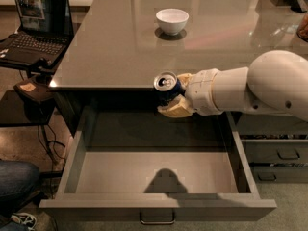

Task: Place pepsi can into top drawer

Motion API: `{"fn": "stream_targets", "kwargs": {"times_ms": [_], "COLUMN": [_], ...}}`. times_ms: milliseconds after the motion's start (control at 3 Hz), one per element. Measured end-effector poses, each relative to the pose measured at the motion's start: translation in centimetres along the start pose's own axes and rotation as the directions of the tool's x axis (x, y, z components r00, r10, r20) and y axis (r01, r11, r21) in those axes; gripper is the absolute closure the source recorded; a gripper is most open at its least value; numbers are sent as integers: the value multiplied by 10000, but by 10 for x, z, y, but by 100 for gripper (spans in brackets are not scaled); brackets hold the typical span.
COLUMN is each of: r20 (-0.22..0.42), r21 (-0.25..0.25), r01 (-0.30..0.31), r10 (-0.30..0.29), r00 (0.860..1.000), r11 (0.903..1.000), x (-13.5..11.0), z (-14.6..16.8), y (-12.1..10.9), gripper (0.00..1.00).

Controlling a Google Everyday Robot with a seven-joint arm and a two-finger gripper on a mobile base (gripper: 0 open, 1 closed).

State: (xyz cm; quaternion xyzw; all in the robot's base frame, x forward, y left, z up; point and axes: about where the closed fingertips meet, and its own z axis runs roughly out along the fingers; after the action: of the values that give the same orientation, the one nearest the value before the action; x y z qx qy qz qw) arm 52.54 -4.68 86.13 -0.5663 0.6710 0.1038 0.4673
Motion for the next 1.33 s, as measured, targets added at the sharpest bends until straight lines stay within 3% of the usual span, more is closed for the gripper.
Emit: {"fn": "stream_targets", "kwargs": {"times_ms": [333, 667, 1333], "r20": [-85, -388, -801], "r21": [-145, -878, -2355], "r01": [-302, -652, -925], "r10": [300, 620, 756], "r00": [9995, 9973, 9939], "r11": [9994, 9940, 9675], "x": [41, 99, 157], "z": [33, 82, 139], "y": [16, 44, 79], "gripper": [100, 100, 100]}}
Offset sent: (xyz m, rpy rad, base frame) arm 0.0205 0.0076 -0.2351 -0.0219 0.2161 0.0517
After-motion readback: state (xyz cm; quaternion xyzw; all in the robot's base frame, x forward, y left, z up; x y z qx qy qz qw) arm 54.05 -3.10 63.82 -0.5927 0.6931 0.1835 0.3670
